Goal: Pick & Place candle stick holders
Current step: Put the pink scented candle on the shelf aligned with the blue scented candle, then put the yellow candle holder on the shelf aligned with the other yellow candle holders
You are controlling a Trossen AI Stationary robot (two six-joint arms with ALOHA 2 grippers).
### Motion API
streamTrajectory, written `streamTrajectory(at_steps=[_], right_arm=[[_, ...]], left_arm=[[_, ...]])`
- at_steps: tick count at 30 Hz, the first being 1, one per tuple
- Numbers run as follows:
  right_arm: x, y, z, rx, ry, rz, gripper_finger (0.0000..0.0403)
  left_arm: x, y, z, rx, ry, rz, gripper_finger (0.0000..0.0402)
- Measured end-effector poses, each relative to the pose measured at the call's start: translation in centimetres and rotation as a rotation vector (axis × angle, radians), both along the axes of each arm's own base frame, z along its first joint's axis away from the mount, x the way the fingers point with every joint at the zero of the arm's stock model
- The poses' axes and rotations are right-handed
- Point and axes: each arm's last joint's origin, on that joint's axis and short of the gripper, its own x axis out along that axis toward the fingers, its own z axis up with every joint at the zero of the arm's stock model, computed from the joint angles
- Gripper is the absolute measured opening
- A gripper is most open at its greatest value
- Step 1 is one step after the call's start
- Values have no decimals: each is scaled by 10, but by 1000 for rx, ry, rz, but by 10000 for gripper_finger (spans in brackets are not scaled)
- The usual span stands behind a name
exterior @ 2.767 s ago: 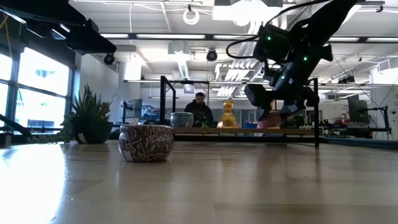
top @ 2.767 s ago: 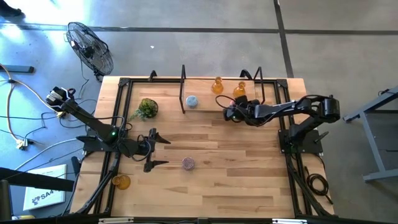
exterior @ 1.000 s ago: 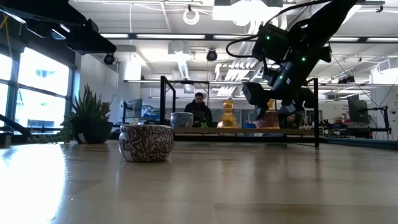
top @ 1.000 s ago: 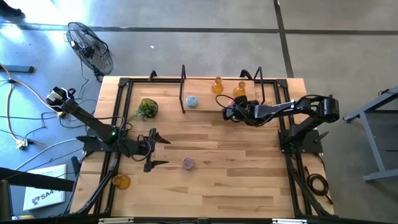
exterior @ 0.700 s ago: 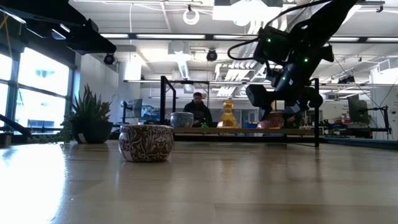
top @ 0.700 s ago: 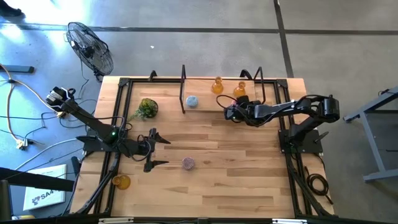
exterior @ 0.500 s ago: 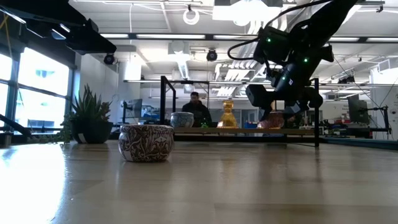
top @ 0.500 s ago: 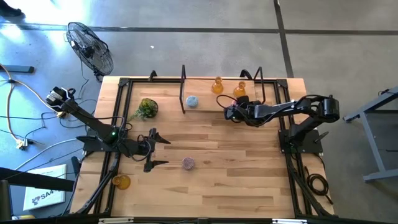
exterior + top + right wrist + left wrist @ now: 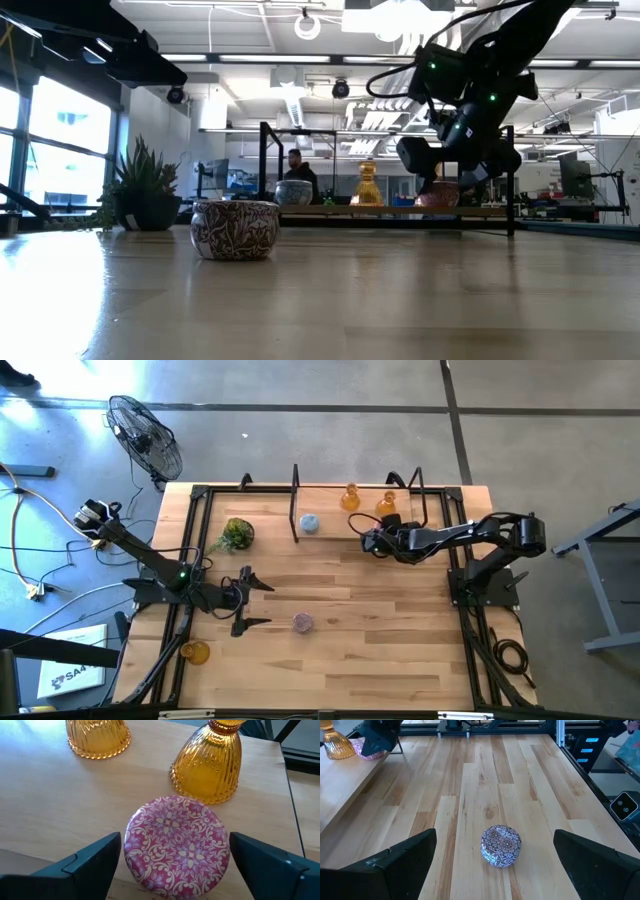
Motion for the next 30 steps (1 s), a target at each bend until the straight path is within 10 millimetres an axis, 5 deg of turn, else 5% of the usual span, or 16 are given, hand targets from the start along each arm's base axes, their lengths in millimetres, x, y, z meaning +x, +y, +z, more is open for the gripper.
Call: streamTrajectory(at_steps=[15, 25, 30], right_arm=[[-2, 0, 13, -90, 16, 19, 389], [6, 16, 51, -210, -88, 209, 389], [11, 34, 75, -276, -128, 443, 389]], left_arm=[[0, 0, 0, 0, 0, 1, 397], [0, 0, 0, 0, 0, 0, 397], [0, 0, 0, 0, 0, 0, 397]])
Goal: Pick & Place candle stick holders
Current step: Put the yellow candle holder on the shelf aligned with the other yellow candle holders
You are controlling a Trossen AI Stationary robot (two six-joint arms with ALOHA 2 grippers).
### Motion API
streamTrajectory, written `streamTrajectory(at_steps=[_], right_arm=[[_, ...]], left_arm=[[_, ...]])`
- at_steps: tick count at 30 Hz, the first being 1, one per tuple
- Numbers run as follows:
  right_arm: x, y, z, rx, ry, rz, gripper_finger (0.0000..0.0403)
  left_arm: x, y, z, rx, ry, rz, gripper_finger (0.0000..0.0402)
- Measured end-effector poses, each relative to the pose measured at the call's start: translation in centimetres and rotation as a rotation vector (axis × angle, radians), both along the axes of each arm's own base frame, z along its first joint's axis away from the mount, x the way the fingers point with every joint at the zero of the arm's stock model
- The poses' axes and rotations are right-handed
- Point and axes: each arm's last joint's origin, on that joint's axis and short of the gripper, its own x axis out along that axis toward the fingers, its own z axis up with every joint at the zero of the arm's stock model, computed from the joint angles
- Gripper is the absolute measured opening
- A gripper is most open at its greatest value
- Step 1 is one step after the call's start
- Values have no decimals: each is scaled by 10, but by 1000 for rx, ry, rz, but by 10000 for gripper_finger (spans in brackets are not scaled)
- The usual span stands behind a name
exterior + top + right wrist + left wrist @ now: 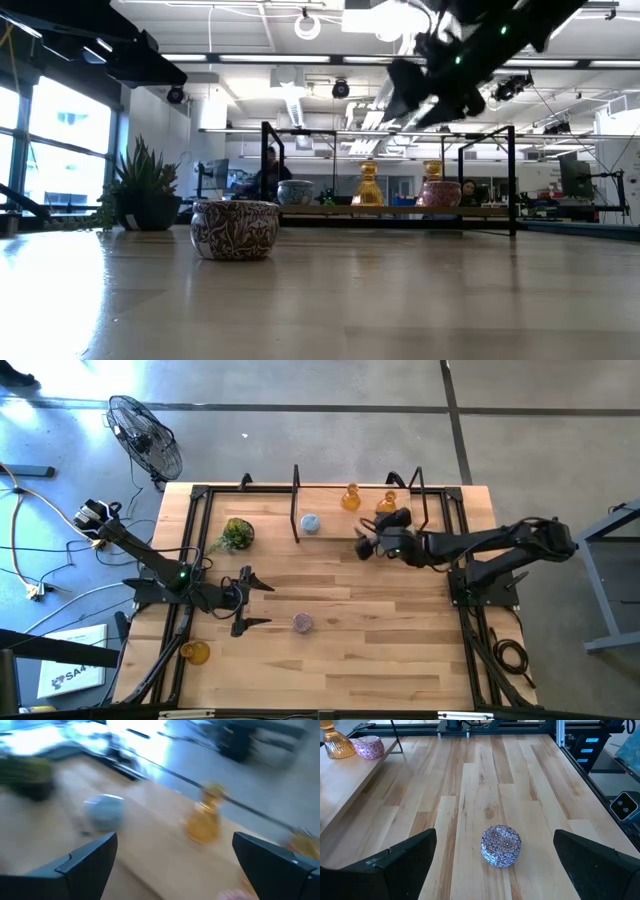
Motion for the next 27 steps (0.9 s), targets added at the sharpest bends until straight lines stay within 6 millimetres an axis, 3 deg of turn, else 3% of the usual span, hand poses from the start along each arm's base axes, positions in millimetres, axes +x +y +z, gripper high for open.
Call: streamTrajectory(at_steps=[7, 13, 22, 27], right_arm=[[1, 37, 28, -52, -81, 418, 389], [0, 69, 34, -49, -115, 656, 390], [-8, 113, 33, -31, -115, 851, 390], [-14, 130, 34, -64, -105, 875, 389]], left_arm=[[0, 0, 0, 0, 0, 0, 397], [0, 0, 0, 0, 0, 0, 397], [0, 0, 0, 0, 0, 0, 397], [0, 0, 0, -26, 6, 0, 397]])
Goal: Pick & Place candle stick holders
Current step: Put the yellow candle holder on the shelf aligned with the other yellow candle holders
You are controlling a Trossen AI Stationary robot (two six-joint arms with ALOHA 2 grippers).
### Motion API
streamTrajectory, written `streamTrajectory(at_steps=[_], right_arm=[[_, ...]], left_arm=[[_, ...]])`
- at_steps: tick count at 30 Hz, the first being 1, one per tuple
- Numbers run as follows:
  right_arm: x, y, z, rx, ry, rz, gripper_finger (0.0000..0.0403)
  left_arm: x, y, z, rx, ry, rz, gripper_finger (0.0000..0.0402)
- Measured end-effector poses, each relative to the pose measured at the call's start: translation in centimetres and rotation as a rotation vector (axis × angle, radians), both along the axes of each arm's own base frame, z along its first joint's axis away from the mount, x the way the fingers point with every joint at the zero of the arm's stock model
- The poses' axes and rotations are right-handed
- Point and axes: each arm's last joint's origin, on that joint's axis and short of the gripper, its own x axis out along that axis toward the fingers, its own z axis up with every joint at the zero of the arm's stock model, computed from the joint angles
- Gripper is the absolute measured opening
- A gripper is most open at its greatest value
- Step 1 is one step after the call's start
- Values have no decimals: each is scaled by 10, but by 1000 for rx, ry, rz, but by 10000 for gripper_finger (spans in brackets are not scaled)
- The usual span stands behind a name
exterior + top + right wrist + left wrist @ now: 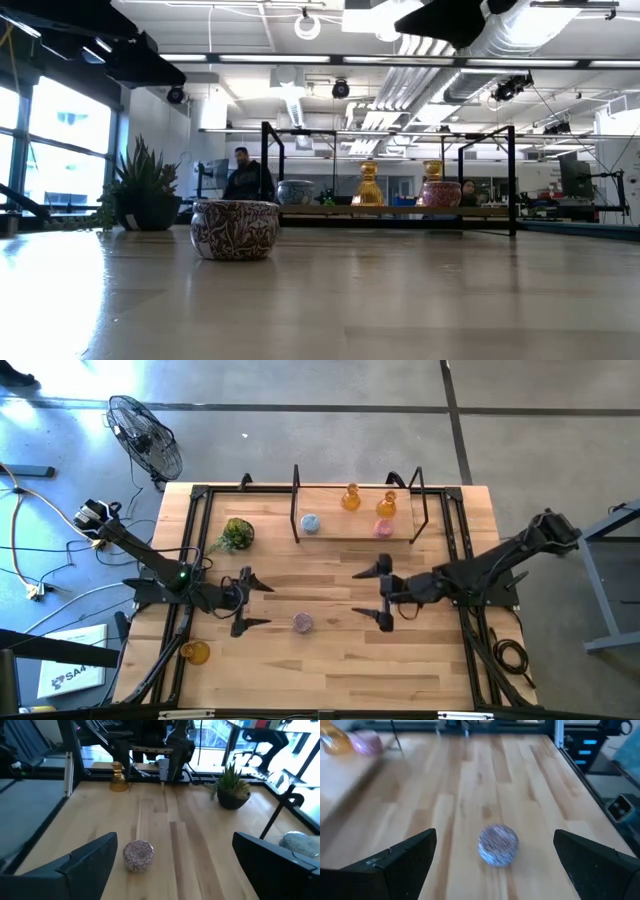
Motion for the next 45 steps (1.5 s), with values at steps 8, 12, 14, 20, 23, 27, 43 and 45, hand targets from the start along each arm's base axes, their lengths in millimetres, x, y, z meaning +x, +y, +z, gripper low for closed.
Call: streamTrajectory(at_steps=[8, 12, 14, 20, 23, 27, 43, 45], right_arm=[[-3, 4, -2, -68, 18, -45, 389], [-3, 0, -4, -82, 40, -73, 389], [-3, 0, -5, -82, 47, -78, 389], [-3, 0, -7, -81, 60, -79, 389], [-3, 0, -7, -82, 64, -79, 390], [-4, 0, -8, -71, 68, -83, 389], [-4, 0, -9, -59, 82, -65, 389], [-4, 0, -9, -58, 82, -64, 389]], left_arm=[[-3, -2, 23, -77, 194, -43, 397], [-5, -4, 52, -133, 376, -48, 397], [-7, -5, 66, -167, 509, -55, 397], [-6, -15, 86, -225, 891, -70, 397], [-4, -25, 80, -272, 1011, -17, 397], [-3, -40, 64, -304, 1167, 104, 397], [-42, -89, 52, -562, 1161, 698, 397], [-49, -94, 52, -580, 1165, 715, 397]])
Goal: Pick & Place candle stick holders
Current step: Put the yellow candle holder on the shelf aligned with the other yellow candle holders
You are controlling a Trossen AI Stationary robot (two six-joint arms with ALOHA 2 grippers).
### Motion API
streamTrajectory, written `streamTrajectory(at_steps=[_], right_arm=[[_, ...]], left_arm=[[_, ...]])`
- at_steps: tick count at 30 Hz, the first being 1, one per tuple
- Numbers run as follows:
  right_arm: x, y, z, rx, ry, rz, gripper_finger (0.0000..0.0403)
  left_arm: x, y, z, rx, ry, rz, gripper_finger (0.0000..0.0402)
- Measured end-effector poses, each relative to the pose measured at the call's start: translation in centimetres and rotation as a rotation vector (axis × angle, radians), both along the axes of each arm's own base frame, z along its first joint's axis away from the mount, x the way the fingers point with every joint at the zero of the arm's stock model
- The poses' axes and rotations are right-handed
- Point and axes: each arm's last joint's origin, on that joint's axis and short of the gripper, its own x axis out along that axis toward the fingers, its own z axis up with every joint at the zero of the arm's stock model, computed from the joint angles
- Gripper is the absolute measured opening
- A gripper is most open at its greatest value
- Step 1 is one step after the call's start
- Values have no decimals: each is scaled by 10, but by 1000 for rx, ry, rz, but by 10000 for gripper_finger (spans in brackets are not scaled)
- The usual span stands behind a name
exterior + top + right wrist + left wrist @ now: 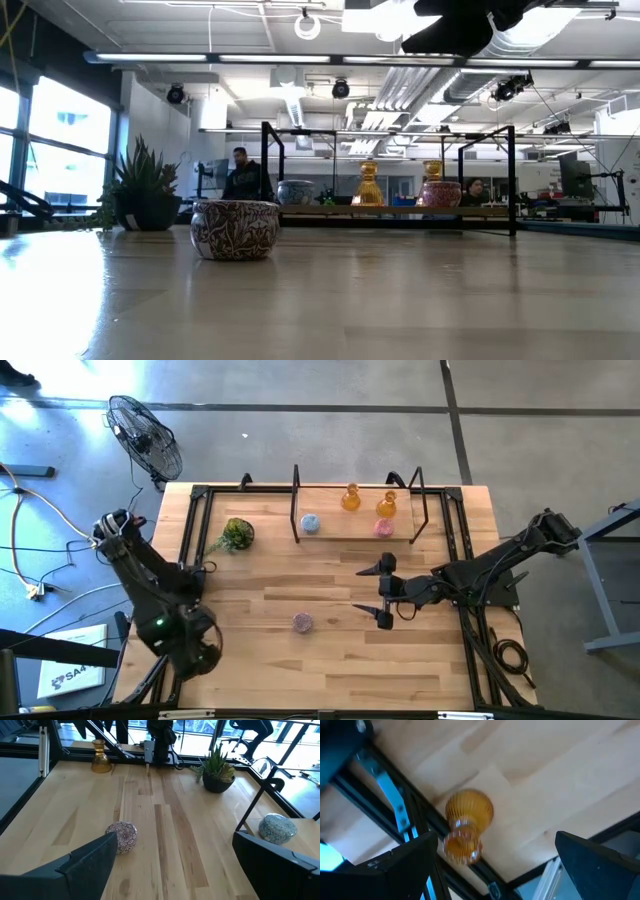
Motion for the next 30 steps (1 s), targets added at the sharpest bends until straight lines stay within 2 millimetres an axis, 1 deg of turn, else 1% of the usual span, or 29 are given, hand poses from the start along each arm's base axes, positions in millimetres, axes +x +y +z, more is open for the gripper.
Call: streamTrajectory(at_steps=[5, 11, 13, 16, 19, 23, 28, 30], right_arm=[[0, 0, 0, 12, 1, 7, 389], [0, 0, 0, 29, -1, 1, 390], [0, 0, 0, 36, -2, -1, 389], [0, 0, 0, 49, -4, -6, 390], [0, 0, 0, 51, -4, -6, 389], [0, 0, 0, 52, -5, -6, 389], [0, 0, 0, 52, -8, -6, 389], [0, 0, 0, 53, -9, -6, 389]], left_arm=[[-14, -10, 0, -26, 16, 13, 397], [-24, -12, 0, 1, 31, -77, 397], [-26, -12, -2, 11, 34, -89, 397], [-27, -10, -12, 29, 47, -86, 397], [-26, -11, -25, 13, 45, -87, 397], [-26, -13, -35, -28, 59, -119, 397], [-27, -14, -38, -62, 99, -131, 397], [-27, -14, -38, -59, 83, -164, 397]])
